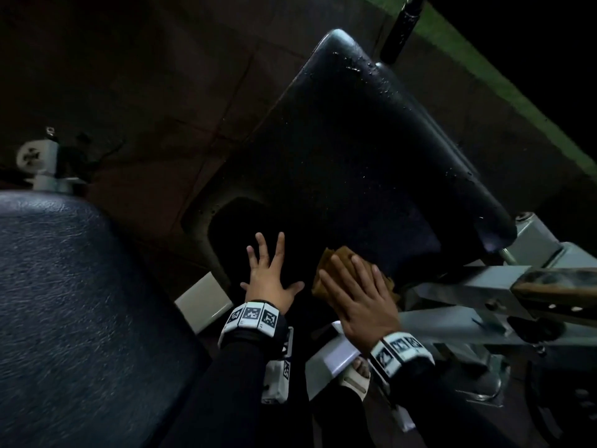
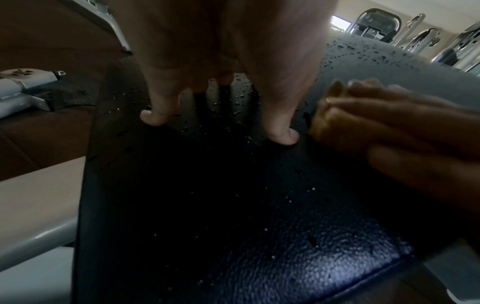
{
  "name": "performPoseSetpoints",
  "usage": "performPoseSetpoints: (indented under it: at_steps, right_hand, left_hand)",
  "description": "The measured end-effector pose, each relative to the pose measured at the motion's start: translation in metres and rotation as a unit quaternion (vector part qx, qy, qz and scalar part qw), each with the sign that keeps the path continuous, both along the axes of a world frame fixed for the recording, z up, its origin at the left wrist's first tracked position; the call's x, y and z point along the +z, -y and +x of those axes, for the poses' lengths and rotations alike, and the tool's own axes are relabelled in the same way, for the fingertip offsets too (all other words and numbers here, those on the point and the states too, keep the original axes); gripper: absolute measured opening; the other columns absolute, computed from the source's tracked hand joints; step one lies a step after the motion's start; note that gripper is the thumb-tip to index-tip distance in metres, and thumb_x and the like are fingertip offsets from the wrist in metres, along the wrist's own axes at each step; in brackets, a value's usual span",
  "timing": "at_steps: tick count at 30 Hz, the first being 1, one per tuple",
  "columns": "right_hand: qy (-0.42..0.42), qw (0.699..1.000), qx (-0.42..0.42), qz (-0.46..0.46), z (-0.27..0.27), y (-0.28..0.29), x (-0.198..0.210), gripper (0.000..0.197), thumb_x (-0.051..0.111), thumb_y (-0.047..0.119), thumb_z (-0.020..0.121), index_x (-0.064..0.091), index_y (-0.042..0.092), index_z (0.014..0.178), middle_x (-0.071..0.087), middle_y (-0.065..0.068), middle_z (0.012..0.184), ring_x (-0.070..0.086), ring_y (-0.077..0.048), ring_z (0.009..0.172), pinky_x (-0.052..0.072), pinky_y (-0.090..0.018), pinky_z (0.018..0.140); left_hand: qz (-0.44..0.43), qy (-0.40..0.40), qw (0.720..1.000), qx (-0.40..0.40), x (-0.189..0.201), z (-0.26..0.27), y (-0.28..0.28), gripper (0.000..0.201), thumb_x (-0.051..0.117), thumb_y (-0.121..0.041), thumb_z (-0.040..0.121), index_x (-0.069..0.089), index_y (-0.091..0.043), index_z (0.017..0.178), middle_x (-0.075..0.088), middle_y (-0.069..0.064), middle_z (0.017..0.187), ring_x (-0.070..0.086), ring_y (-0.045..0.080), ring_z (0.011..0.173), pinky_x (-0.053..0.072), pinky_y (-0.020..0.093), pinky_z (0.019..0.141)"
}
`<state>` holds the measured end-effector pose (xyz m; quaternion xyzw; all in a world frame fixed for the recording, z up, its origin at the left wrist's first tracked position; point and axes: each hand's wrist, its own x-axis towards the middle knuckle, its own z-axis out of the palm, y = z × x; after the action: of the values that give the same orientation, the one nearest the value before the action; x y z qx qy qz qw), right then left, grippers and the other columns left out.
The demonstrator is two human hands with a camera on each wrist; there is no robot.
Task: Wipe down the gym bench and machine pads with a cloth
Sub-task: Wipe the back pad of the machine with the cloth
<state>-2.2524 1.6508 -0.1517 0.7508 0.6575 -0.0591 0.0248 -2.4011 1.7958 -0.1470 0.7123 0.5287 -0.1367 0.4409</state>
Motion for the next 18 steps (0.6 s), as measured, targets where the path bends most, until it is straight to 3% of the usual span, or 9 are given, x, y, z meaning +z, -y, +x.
performPoseSetpoints:
  at_steps: [4, 5, 8, 12, 18]
  right_hand:
    - [0.035, 0.999, -0.024, -0.017, 0.021, 0.033, 0.008, 0.075, 0.039, 0.031, 0.077, 0.013, 0.035, 0.148, -0.004, 0.01, 0.159, -0.007, -0.019, 0.146, 0.004, -0.046, 0.113]
    - [0.038, 0.998, -0.045, -0.014, 0.028, 0.034, 0.012, 0.074, 0.038, 0.032, 0.079, 0.011, 0.036, 0.148, -0.005, 0.009, 0.158, -0.006, -0.019, 0.146, 0.005, -0.048, 0.113]
    - [0.036, 0.993, -0.113, 0.0, 0.045, 0.018, 0.026, 0.067, 0.036, 0.036, 0.083, 0.017, 0.034, 0.148, 0.013, 0.003, 0.157, 0.005, -0.021, 0.145, 0.008, -0.05, 0.114]
    - [0.013, 0.98, -0.192, 0.045, 0.049, -0.034, 0.032, 0.054, 0.034, 0.041, 0.089, 0.036, 0.033, 0.143, 0.023, 0.001, 0.154, 0.015, -0.026, 0.143, 0.008, -0.049, 0.115]
    - [0.003, 0.994, -0.105, 0.031, 0.022, -0.064, 0.016, 0.059, 0.04, 0.037, 0.085, 0.036, 0.032, 0.144, 0.024, 0.0, 0.155, 0.014, -0.027, 0.144, 0.005, -0.049, 0.116]
  left_hand:
    - [0.0, -0.001, 1.0, 0.005, 0.0, 0.002, 0.001, 0.109, 0.072, -0.033, 0.081, -0.022, -0.054, 0.133, -0.038, -0.015, 0.147, -0.026, 0.021, 0.142, 0.018, 0.074, 0.1]
    - [0.001, -0.001, 1.0, 0.006, 0.0, 0.002, 0.001, 0.109, 0.072, -0.032, 0.081, -0.022, -0.054, 0.133, -0.037, -0.014, 0.148, -0.026, 0.021, 0.142, 0.018, 0.074, 0.1]
    - [0.0, 0.003, 1.0, 0.011, 0.0, 0.003, 0.002, 0.109, 0.072, -0.03, 0.082, -0.02, -0.053, 0.135, -0.036, -0.013, 0.149, -0.026, 0.022, 0.142, 0.017, 0.075, 0.1]
    - [0.001, 0.005, 1.0, 0.012, 0.0, 0.004, 0.003, 0.108, 0.072, -0.03, 0.081, -0.019, -0.054, 0.135, -0.036, -0.013, 0.15, -0.027, 0.022, 0.141, 0.016, 0.075, 0.1]
    - [-0.002, 0.009, 1.0, 0.017, 0.001, 0.003, 0.002, 0.107, 0.072, -0.029, 0.081, -0.015, -0.052, 0.14, -0.035, -0.014, 0.15, -0.025, 0.022, 0.142, 0.016, 0.075, 0.1]
